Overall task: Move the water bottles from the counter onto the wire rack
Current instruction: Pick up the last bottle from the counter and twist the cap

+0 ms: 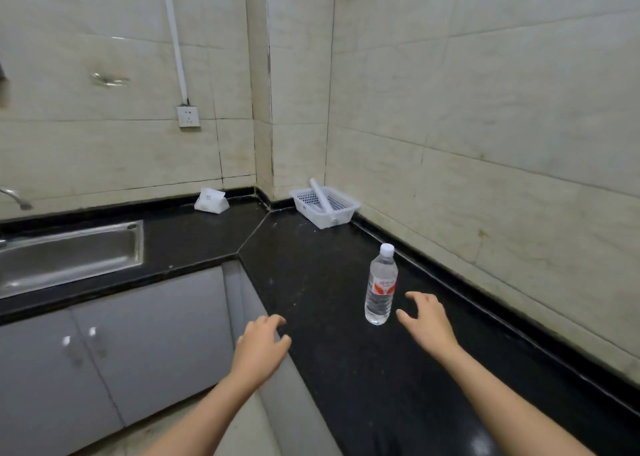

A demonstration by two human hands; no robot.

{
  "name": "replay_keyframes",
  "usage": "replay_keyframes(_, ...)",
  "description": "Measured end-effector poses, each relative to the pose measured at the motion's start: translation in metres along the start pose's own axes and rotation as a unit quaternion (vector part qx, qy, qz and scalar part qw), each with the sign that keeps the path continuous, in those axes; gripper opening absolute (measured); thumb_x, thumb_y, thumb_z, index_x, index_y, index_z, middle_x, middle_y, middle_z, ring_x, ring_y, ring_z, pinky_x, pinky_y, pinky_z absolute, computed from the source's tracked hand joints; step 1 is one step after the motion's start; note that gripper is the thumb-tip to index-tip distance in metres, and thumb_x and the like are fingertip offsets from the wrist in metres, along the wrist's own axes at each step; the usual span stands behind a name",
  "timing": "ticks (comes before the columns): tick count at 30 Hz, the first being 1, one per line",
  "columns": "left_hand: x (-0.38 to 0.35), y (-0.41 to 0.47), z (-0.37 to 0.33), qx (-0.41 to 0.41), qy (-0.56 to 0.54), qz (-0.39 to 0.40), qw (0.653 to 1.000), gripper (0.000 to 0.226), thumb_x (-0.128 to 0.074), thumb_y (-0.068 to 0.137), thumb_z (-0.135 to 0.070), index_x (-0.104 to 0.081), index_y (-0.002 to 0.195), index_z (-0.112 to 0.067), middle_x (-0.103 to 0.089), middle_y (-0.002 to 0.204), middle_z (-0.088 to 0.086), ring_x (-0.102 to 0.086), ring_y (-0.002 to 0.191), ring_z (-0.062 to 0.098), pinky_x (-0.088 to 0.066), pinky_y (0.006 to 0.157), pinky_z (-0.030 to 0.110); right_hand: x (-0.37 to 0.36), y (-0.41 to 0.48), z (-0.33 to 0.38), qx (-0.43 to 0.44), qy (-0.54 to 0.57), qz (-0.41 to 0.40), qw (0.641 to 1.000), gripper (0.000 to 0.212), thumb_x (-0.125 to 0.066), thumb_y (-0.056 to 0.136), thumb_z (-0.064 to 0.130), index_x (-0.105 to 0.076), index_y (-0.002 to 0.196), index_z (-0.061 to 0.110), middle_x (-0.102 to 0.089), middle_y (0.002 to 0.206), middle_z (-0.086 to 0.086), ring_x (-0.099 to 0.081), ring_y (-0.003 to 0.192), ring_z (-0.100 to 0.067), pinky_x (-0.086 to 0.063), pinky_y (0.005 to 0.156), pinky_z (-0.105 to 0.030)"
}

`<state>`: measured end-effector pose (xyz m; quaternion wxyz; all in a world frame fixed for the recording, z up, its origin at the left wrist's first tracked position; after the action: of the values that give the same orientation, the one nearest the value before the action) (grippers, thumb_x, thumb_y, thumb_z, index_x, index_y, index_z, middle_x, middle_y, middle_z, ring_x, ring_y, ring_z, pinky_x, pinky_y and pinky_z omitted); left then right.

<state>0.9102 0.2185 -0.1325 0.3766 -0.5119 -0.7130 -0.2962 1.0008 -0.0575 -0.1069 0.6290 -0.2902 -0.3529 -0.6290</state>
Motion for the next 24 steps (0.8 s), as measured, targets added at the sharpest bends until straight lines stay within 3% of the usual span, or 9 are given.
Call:
replay_keyframes(14,-0.105,0.151,-0.075,-0.040,0.010,0.134,0.990,0.042,-0.048,0.087,-0.027,-0.045,0.128,-0.017,-0.049,0.132,0.006,-0.040,0.125,0.025,-0.036,0.101,0.036,-0.019,0.145,0.030,0.021,0.049,0.005,0.999,0.055,-0.055,0.085,0.023,-0.034,0.135,0.016,-0.040,0.132,-0.015,-0.038,0.123,-0.030,-0.037,0.099,-0.036)
replay_keyframes(24,-0.175,0.227,-0.115,-0.135,-0.097,0.297,0.940,0.094,-0.071,0.071,-0.039,-0.016,0.144,-0.019,-0.038,0.143,0.010,-0.036,0.132,0.025,-0.035,0.107,0.042,-0.037,0.192,0.018,-0.065,-0.075,0.045,0.994,0.052,-0.053,0.086,0.021,-0.037,0.136,0.023,-0.048,0.131,-0.014,-0.048,0.117,-0.032,-0.043,0.095,-0.039)
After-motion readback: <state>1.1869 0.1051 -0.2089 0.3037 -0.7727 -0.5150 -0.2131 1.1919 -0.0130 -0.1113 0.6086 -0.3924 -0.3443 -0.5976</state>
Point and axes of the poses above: each hand's wrist, its own y-axis towards the middle knuckle, its own x-axis out of the back of the hand, z = x × y, the point moved 7 cm from there along y, towards the middle knuckle
